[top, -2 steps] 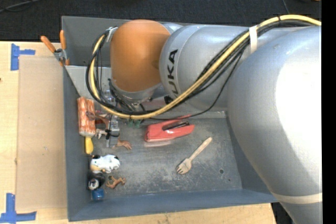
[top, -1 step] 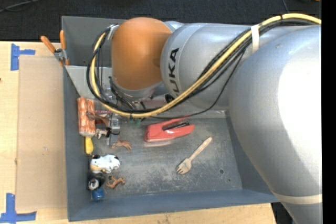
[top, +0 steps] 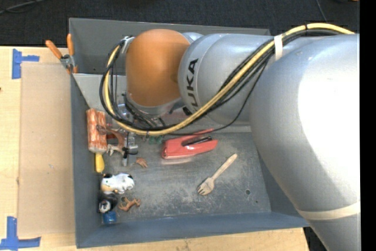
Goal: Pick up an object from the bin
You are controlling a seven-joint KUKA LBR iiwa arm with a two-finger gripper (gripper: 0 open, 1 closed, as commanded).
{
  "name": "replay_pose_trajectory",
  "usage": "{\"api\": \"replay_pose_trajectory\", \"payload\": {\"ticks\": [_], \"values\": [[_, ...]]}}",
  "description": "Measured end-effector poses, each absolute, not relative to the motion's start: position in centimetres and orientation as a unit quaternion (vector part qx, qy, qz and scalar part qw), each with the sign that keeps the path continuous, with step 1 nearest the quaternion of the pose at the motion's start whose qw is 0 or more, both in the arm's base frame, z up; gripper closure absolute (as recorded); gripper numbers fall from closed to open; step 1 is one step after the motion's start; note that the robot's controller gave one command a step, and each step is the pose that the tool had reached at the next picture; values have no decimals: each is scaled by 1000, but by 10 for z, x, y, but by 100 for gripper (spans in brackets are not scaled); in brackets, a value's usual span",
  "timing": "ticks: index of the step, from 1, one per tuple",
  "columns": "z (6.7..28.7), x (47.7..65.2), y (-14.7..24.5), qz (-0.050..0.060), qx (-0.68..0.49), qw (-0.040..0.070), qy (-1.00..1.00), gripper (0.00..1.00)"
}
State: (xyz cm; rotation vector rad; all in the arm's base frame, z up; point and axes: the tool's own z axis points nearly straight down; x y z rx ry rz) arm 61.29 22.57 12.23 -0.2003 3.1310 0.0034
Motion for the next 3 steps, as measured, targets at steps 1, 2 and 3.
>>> {"api": "replay_pose_trajectory", "payload": {"ticks": [1, 2, 3], "values": [[70, 619, 205, 1, -132, 0, 991, 0], [73, 621, 201, 2, -225, -2, 974, 100], [73, 621, 201, 3, -225, -2, 974, 100]]}}
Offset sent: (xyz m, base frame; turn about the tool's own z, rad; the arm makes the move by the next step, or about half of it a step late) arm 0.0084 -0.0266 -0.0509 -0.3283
